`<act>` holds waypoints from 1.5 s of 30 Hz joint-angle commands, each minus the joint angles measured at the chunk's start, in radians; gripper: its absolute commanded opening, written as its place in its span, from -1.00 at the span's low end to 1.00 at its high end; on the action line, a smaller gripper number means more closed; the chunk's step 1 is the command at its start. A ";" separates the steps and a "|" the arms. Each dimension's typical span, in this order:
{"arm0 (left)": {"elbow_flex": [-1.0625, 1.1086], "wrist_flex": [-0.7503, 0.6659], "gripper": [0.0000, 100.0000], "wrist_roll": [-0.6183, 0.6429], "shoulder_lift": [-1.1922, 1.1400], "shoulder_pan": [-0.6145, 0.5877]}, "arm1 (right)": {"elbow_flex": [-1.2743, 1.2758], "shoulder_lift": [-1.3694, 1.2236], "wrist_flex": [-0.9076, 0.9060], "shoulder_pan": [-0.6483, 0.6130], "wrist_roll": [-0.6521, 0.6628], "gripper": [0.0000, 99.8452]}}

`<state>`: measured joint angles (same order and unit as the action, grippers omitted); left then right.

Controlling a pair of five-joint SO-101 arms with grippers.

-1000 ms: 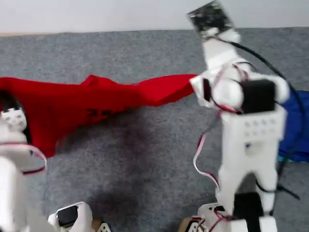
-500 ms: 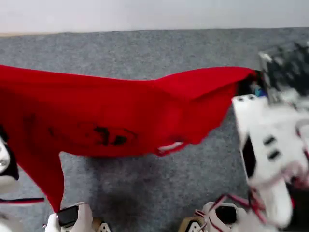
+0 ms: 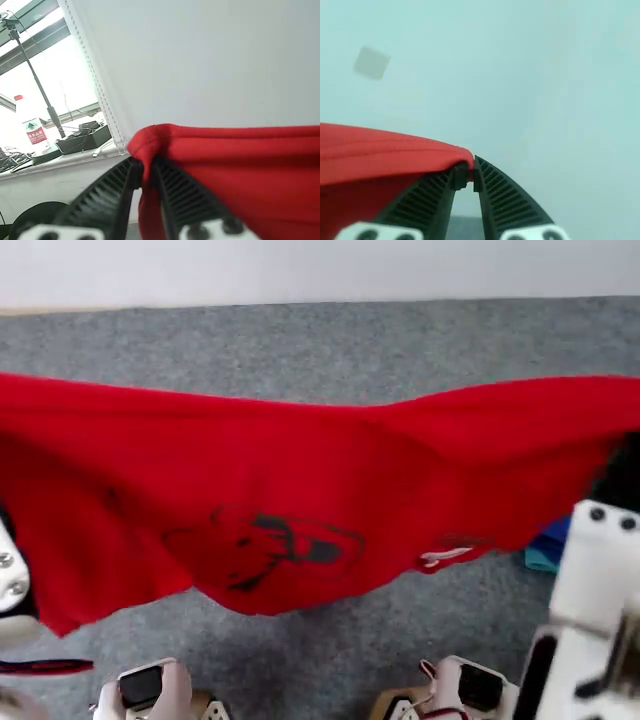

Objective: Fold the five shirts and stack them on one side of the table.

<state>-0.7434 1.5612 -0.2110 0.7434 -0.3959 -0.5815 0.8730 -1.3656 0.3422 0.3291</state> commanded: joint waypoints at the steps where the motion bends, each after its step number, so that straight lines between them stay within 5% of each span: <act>1: -0.028 -0.021 -0.99 -0.011 0.000 0.003 | -0.026 0.013 0.071 0.033 0.063 -0.98; 15: -0.019 -0.018 -0.99 -0.011 -0.002 -0.003 | -0.023 0.019 0.346 0.031 0.272 -0.98; 21: -0.022 0.091 -0.99 -0.008 -0.002 -0.003 | -0.021 -0.005 0.430 0.030 0.338 -0.98; 32: 0.007 0.141 -0.99 -0.008 -0.011 -0.003 | 0.006 -0.013 0.352 0.028 0.334 -0.98; 45: 0.624 -0.272 -0.99 0.106 -0.009 0.003 | 0.242 -0.226 0.358 -0.082 0.330 -0.98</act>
<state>-0.2647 1.4246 -0.1220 0.7311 -0.3974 -0.3851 0.7043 -1.0111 0.2992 0.6559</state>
